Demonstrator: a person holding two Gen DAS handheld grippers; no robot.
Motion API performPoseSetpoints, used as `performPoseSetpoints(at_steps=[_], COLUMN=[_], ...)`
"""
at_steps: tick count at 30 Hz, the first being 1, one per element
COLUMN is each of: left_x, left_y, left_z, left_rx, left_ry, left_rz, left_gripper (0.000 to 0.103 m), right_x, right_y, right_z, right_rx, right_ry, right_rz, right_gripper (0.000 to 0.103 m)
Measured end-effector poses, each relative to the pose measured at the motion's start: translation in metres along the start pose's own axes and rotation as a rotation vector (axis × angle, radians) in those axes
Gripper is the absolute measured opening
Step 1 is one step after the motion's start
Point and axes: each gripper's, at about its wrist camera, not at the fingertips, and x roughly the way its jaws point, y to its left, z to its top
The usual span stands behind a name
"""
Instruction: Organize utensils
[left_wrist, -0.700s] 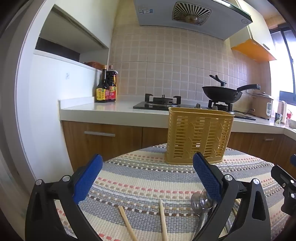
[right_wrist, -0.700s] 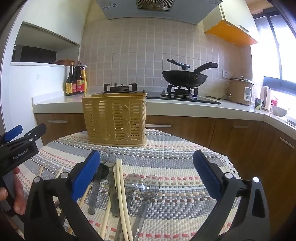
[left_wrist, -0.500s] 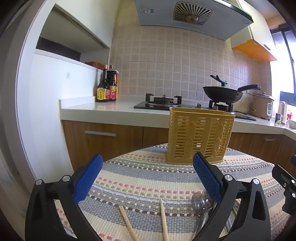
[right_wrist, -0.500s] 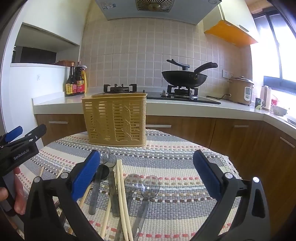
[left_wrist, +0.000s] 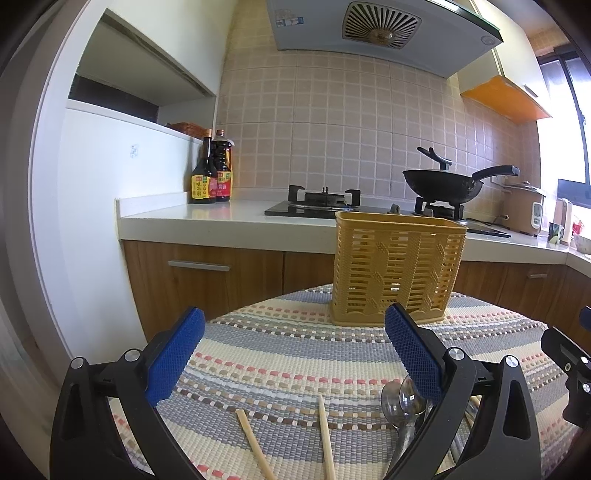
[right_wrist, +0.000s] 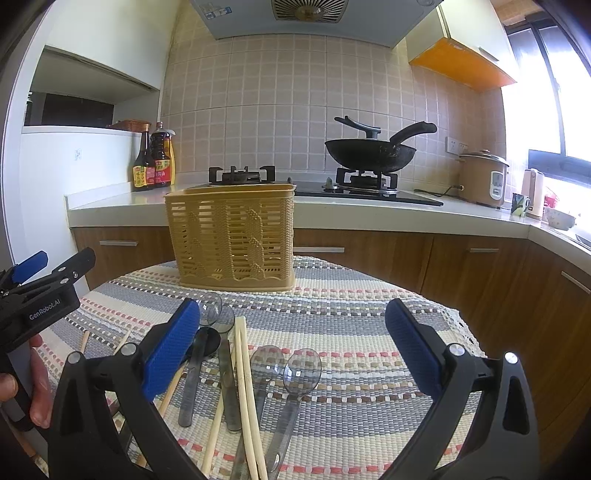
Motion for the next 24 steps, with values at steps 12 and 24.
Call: performPoseSetpoints(at_steps=[12, 24], left_x=[0.0012, -0.0014], left_y=[0.0008, -0.0033], left_z=[-0.0004, -0.0018], left_rx=[0.003, 0.003], left_ry=[0.000, -0.001], left_rz=[-0.001, -0.001], left_gripper=[0.095, 0.095], right_x=[0.0011, 0.0026], right_y=[0.0009, 0.0022], right_z=[-0.0010, -0.0028], right_rx=[-0.005, -0.008], right_ry=[0.001, 0.002], right_rz=[0.003, 0.000], right_gripper=[0.096, 0.096])
